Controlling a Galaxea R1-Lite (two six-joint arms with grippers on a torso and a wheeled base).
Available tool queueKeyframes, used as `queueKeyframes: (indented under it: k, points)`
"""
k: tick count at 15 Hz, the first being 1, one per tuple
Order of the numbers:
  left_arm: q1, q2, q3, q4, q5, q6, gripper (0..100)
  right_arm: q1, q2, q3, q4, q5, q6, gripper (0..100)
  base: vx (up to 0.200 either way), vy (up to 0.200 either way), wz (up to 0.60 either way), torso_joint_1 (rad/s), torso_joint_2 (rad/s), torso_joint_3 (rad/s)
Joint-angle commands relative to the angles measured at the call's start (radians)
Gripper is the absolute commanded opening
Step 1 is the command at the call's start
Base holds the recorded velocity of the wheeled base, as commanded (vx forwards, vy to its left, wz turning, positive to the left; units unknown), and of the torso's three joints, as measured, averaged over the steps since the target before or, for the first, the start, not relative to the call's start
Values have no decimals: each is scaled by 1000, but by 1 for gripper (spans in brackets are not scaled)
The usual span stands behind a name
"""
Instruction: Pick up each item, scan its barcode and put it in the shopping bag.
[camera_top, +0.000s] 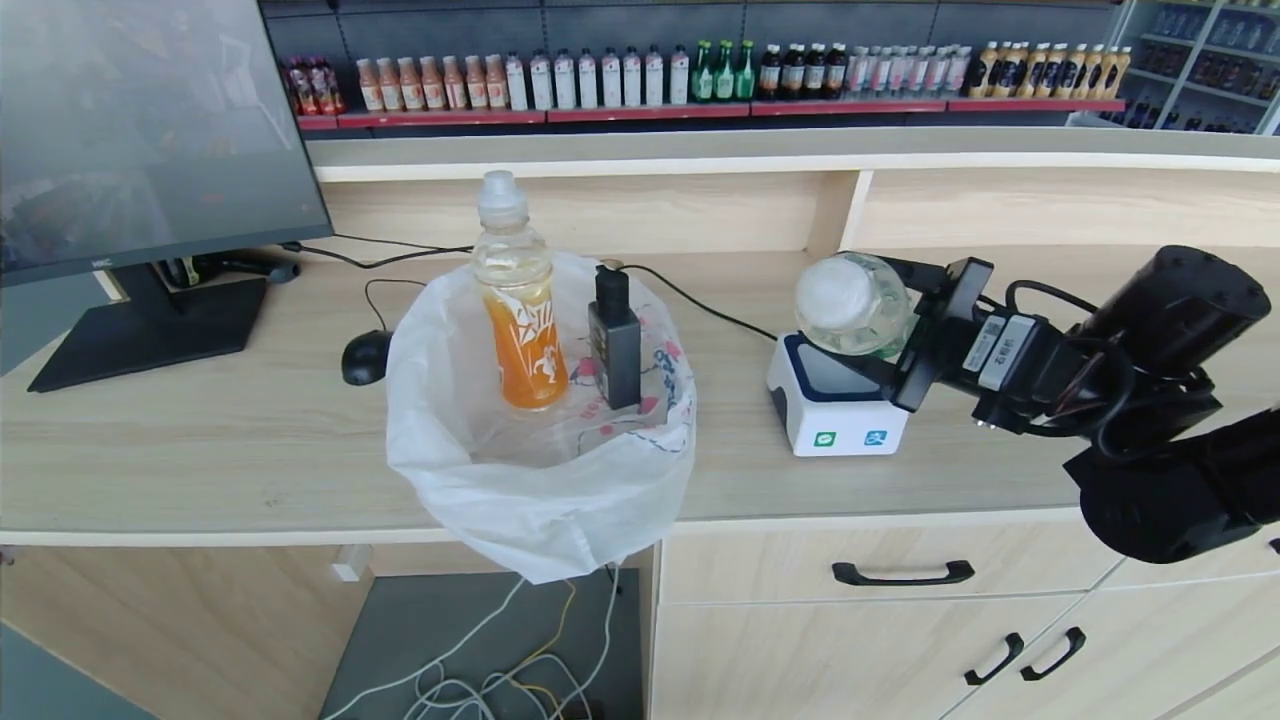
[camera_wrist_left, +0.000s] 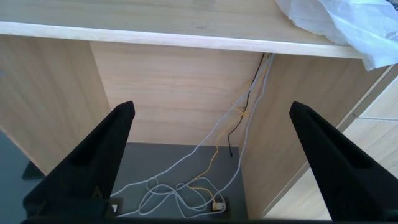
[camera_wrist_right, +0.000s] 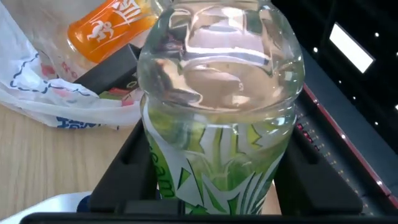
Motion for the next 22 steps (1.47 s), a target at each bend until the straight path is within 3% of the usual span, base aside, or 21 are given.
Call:
queueKeyframes:
  k: [1, 22]
  points:
    - [0, 0, 0, 0, 0, 0, 100, -6, -4, 27, -4, 0, -1, 0, 0, 0, 0, 0, 0, 0]
    - [0, 0, 0, 0, 0, 0, 100, 0, -33, 43, -7, -8, -10, 0, 0, 0, 0, 0, 0, 0]
